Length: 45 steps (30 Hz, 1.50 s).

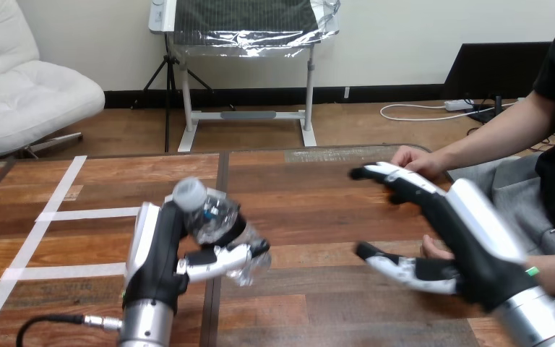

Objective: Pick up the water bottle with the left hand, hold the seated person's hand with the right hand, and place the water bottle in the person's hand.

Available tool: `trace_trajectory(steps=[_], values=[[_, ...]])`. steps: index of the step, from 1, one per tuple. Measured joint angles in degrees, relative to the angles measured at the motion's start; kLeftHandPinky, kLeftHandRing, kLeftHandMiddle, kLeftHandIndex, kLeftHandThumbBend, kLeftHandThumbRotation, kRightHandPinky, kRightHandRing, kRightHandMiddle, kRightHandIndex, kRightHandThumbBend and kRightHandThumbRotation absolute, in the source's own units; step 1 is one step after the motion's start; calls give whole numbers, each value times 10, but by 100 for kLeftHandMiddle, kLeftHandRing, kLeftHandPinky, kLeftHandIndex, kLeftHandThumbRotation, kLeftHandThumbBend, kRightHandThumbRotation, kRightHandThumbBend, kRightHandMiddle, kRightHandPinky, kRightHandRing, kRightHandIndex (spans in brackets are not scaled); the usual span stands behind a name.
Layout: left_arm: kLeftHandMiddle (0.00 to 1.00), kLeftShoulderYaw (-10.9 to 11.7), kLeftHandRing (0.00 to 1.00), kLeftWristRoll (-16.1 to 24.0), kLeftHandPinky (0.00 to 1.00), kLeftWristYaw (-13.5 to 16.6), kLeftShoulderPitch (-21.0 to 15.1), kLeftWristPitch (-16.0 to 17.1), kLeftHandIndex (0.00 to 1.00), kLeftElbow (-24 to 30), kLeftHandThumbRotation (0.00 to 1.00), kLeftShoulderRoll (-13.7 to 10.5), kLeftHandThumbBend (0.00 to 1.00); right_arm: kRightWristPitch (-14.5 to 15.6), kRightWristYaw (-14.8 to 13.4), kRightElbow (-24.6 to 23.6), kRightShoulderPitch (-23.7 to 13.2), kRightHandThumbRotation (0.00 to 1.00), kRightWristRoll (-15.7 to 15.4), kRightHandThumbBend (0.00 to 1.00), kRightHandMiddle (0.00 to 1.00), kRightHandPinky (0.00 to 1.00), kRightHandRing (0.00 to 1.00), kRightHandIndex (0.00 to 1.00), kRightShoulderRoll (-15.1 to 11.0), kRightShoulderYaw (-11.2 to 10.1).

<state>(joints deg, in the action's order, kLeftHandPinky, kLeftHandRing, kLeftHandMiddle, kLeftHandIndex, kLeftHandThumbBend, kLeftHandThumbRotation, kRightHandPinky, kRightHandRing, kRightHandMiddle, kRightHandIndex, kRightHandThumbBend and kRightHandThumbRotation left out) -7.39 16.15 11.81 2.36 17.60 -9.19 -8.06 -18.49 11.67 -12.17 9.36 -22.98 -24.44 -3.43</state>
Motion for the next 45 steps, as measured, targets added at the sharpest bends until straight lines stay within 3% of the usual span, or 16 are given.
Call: trace_trajectory(steps=[9,16,36,45], values=[[44,1,40,1,41,0,-8,25,50,22,0,1,59,63,42,-36,-9,3,-24,79,90,75,86,86,-66,-36],[44,2,40,2,40,0,-12,29,49,24,0,2,60,91,62,-37,-19,1,-41,85,89,74,86,85,-104,-45],[44,2,40,7,40,-1,-12,29,49,24,0,2,59,177,115,-4,-68,0,-115,85,89,79,88,85,-150,-29],[44,3,40,7,40,-3,-12,29,49,24,0,1,59,204,153,29,-100,0,-143,84,90,81,89,86,-176,-3]])
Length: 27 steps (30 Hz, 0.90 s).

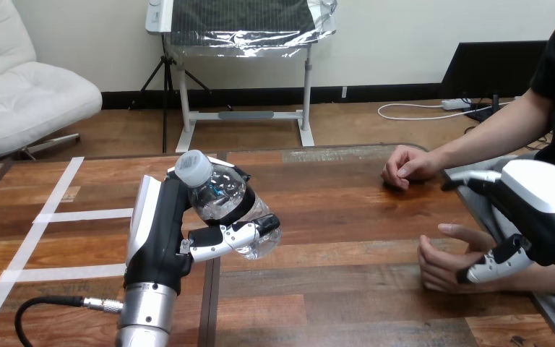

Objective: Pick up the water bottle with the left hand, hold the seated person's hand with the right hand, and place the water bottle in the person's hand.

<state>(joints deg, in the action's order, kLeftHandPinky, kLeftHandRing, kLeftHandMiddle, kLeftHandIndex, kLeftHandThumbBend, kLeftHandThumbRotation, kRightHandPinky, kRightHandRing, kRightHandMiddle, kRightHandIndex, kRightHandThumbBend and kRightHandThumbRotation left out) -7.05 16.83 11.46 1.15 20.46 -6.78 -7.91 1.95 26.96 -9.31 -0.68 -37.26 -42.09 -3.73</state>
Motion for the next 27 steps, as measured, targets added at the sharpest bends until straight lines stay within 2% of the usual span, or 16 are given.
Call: trace_trajectory(steps=[12,27], values=[[44,1,40,1,40,-1,0,0,49,0,0,0,59,9,27,74,-45,1,-18,81,92,85,91,87,-12,43],[44,2,40,1,40,-1,0,0,49,0,0,0,59,10,56,194,-115,8,-78,76,94,89,94,91,-21,128]])
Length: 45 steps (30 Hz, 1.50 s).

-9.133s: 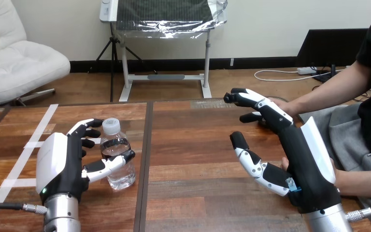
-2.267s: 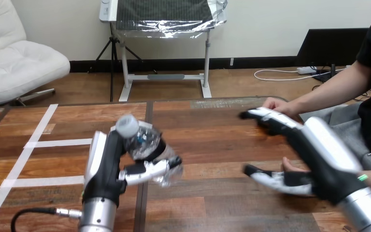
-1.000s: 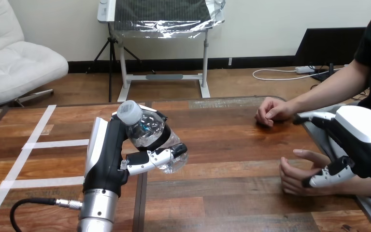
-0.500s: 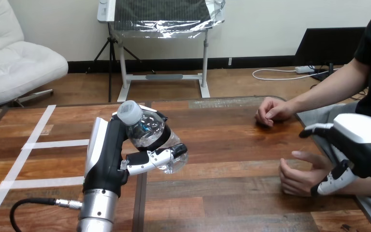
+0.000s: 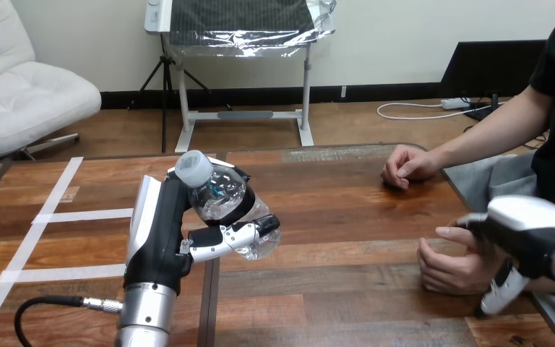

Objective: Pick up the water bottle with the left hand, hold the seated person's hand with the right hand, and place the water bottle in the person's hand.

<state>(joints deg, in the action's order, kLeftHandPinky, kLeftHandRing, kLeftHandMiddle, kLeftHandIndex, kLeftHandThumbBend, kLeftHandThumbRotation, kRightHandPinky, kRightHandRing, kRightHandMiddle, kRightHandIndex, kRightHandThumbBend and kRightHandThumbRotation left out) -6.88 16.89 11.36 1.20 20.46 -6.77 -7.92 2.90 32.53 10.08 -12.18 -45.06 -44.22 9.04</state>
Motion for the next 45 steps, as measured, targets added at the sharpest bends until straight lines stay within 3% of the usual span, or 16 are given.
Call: trace_trajectory(steps=[9,25,45], values=[[44,0,40,0,40,-2,0,0,50,0,0,0,58,-3,0,48,-46,10,-23,75,95,89,95,91,-1,31],[44,10,41,-4,40,-8,1,1,50,0,0,-1,58,-16,-12,135,-89,14,-30,74,96,90,97,92,-2,67],[44,12,40,-4,40,-18,2,1,50,0,0,-1,57,-14,-23,193,-116,16,-30,72,97,93,98,93,-12,81]])
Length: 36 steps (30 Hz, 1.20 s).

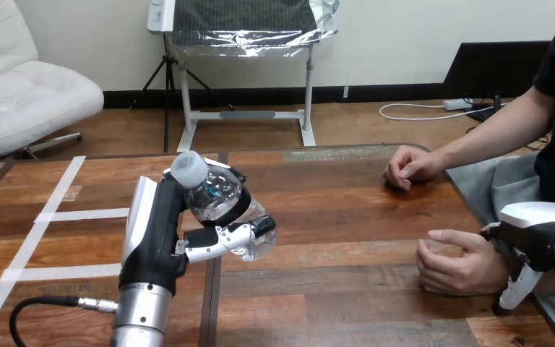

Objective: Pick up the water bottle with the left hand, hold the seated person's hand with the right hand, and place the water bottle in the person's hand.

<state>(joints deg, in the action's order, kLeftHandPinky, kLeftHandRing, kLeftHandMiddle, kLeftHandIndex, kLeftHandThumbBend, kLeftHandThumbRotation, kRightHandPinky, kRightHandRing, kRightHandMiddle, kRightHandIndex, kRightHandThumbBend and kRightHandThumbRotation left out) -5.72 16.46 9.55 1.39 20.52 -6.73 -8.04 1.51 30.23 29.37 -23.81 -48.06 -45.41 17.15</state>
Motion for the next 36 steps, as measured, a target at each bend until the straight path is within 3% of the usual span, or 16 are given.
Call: trace_trajectory(steps=[6,22,36], values=[[44,0,40,0,40,-1,0,0,50,0,0,0,58,6,0,6,-3,13,8,72,98,93,98,93,0,0],[44,0,40,2,40,-1,0,0,50,0,0,-1,58,39,6,0,1,18,33,70,99,91,99,95,-1,-1],[44,0,40,4,39,-1,0,0,50,0,0,-1,58,41,8,0,9,19,36,71,98,87,97,94,-16,-1]])
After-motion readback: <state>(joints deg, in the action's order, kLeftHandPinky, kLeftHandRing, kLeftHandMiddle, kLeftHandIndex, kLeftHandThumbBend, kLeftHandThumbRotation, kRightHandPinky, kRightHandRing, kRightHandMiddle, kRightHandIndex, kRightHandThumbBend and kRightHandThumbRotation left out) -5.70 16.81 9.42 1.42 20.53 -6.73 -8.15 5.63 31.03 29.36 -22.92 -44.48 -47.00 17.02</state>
